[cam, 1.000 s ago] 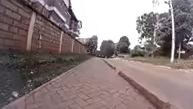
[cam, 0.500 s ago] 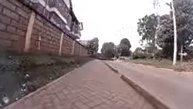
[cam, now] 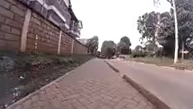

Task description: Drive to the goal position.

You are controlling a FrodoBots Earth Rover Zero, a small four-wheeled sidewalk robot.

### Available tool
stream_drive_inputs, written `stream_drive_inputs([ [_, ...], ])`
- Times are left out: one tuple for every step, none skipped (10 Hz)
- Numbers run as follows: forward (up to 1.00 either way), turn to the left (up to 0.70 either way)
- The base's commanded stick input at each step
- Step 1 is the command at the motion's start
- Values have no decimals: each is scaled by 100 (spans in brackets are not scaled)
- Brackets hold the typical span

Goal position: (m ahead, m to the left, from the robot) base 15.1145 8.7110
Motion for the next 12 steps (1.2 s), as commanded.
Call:
stream_drive_inputs([
  [50, 0],
  [50, 0],
  [50, 0],
  [50, 0],
  [50, 0],
  [50, 0],
  [50, 0],
  [50, 0],
  [50, 0],
  [50, 0],
  [50, 0],
  [50, 0],
])
